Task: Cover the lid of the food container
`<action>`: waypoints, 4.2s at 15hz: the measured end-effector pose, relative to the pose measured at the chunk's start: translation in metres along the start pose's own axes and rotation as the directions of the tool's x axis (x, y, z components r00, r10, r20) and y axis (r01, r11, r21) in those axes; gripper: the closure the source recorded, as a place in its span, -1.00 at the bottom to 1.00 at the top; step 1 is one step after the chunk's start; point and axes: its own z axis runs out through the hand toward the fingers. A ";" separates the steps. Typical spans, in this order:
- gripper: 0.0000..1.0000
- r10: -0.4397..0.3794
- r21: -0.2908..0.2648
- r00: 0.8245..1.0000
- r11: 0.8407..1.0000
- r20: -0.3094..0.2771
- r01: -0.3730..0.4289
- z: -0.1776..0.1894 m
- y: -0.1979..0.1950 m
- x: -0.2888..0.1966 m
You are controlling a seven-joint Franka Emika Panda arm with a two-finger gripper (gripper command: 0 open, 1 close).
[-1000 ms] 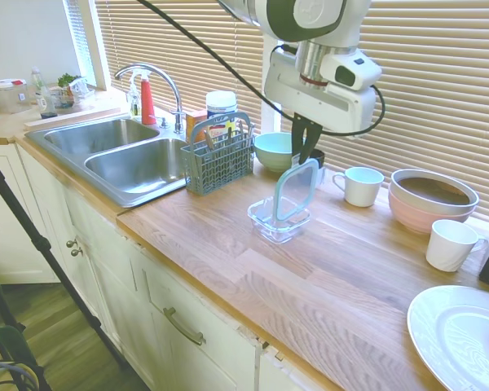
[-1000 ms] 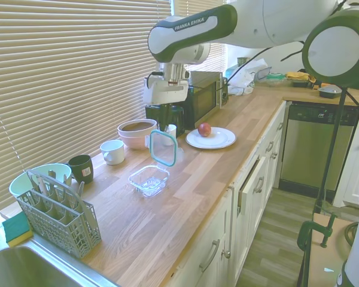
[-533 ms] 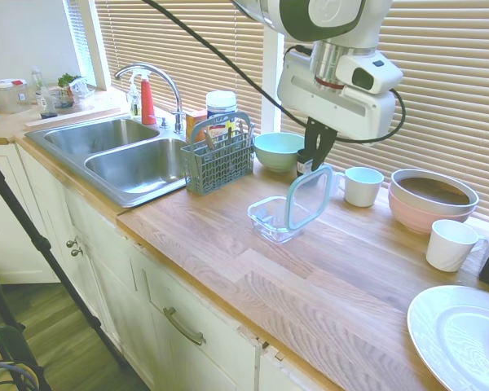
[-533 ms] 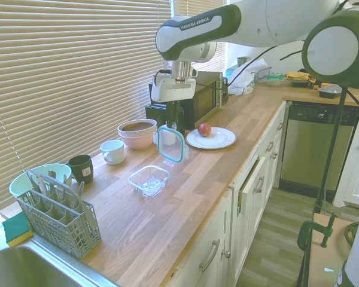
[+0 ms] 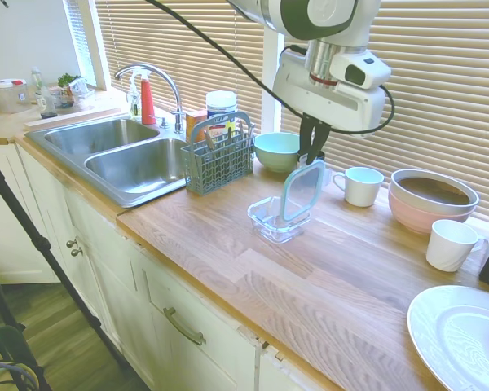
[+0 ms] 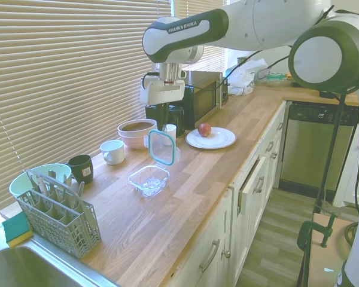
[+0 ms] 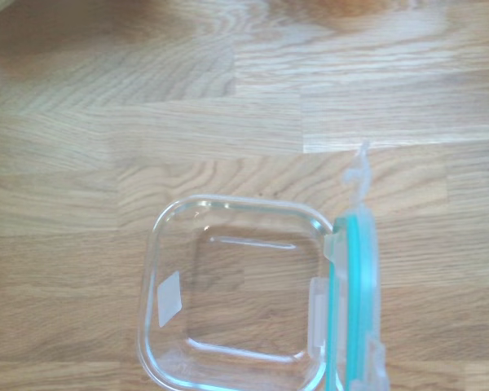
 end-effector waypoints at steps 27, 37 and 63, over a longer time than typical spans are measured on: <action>1.00 -0.008 -0.056 1.000 0.998 -0.003 0.008 0.025 -0.038 -0.019; 1.00 -0.049 -0.122 0.999 0.991 0.001 0.048 0.070 -0.093 -0.043; 1.00 -0.129 -0.315 0.991 0.942 -0.028 0.114 0.173 -0.149 -0.083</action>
